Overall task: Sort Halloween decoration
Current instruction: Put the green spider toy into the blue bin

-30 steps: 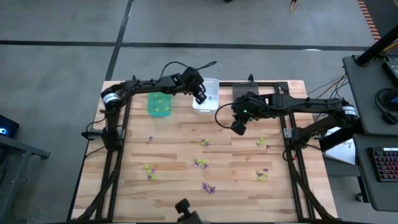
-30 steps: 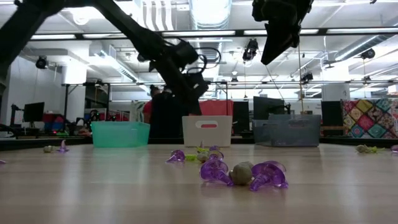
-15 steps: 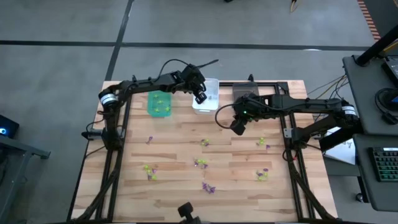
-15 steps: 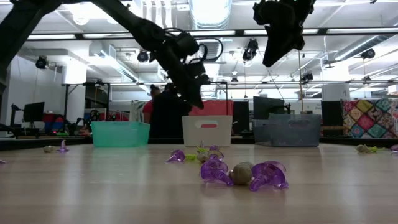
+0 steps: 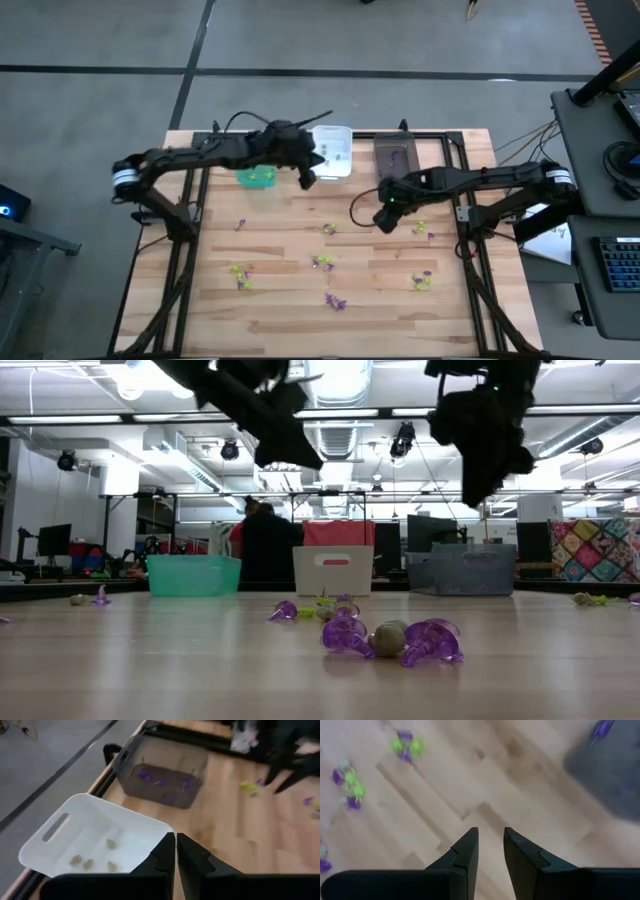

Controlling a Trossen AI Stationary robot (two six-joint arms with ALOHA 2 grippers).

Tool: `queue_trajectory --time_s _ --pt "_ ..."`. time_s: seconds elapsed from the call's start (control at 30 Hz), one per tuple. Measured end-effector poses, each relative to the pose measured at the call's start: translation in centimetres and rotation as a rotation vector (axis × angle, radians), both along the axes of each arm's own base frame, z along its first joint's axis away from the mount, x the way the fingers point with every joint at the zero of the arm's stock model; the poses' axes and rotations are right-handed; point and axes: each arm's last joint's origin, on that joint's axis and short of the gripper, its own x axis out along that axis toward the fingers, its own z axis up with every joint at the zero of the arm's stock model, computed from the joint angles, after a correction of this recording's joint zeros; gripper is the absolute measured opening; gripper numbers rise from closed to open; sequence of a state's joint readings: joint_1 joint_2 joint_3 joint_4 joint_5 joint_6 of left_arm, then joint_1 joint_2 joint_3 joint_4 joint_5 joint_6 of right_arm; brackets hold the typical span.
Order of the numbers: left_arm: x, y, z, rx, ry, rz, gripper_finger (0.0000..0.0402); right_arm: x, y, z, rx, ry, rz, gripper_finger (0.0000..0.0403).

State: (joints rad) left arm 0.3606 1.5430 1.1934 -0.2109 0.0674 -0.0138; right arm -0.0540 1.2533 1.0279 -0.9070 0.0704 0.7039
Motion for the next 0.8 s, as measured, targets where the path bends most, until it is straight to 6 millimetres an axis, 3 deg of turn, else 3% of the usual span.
queue_trajectory --time_s 0.27,0.43,0.6,0.8 --pt "-3.3 -6.1 0.4 -0.006 -0.152 -0.127 0.0 -0.7 2.5 -1.7 0.088 0.059 -0.075 0.0082" --pt "-4.8 -9.0 0.3 0.0 -0.218 -0.216 0.0 -1.7 2.9 -2.7 0.105 0.139 -0.15 0.0082" --pt "-5.6 -10.6 0.5 -0.008 -0.244 -0.268 0.0 -3.5 2.7 -3.5 0.077 0.306 -0.271 0.0082" --pt "-5.3 -10.9 0.3 -0.013 -0.236 -0.278 0.0 -4.8 2.3 -5.0 0.01 0.384 -0.375 0.0082"
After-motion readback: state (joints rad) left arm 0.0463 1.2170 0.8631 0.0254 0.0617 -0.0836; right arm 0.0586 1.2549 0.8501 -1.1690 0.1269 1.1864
